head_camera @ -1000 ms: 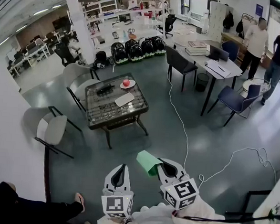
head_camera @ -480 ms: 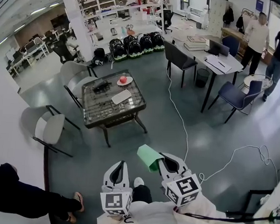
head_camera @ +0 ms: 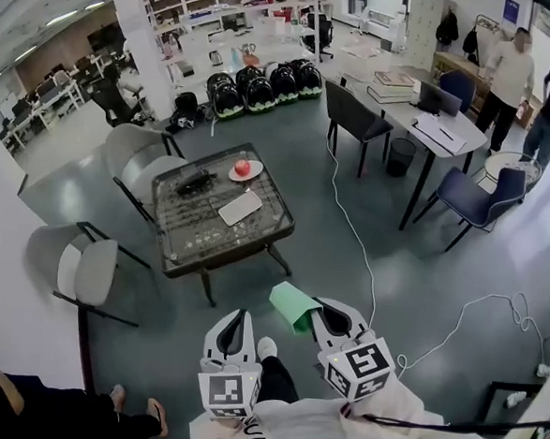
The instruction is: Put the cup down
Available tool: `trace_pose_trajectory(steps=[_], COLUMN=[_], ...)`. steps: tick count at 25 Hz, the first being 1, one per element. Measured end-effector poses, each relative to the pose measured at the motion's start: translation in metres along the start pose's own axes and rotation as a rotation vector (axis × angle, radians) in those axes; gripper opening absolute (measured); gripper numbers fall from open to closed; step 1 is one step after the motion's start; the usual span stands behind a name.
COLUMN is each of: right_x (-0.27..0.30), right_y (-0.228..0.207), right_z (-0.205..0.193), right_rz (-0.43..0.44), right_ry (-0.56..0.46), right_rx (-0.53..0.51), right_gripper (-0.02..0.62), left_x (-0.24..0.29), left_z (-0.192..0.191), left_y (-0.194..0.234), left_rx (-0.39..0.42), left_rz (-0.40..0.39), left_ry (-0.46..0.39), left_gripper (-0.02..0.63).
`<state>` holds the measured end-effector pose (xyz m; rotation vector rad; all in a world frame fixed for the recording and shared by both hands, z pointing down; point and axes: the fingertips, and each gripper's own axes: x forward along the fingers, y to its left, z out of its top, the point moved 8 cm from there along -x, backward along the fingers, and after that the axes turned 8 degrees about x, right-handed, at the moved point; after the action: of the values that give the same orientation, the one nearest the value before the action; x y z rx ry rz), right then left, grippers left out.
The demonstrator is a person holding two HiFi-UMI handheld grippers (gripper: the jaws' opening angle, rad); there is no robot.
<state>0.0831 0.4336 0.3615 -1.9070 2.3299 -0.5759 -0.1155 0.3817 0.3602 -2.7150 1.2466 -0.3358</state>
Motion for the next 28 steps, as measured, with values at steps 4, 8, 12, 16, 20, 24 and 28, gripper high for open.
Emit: trace_pose_trajectory(steps=[4,8,12,16,20,24,28], right_x=[0.059,0.111,0.152,0.186,0.221,0.252,0.277], right_y=[-0.007,-0.017,-0.020,-0.022,-0.022,-0.020,-0.017], right_z=[0.010,0.019,0.029,0.035,0.041,0.047,0.050], right_rz=[-0.013,-0.029,-0.045,-0.064,-0.080,-0.102,-0.115], right_ry=[0.022,0.049,0.066,0.075,0.082,0.079,0.077], right_rx=[0.010,0.021,0.027,0.025,0.028,0.026,0.028], right_gripper=[0.011,0.011,0.011,0.010,0.011,0.011,0.011], left_x=[0.044,0.088,0.120,0.147,0.172,0.190,0.204], left_z=[-0.011,-0.011,-0.013,-0.015,-0.021,-0.028,-0.033], left_y=[0.044,0.080,0.109,0.133,0.163,0.190,0.214], left_rx=[-0.015,-0.016,-0.025,-0.029,-0.031,-0.039,-0.039], left_rz=[0.003,-0.015,-0.032,-0.054,-0.070,-0.095,-0.104], left_ry=[0.033,0.042,0.058,0.058,0.069,0.082,0.087], left_gripper=[0.011,0.011,0.011,0.011,0.011,0.011,0.011])
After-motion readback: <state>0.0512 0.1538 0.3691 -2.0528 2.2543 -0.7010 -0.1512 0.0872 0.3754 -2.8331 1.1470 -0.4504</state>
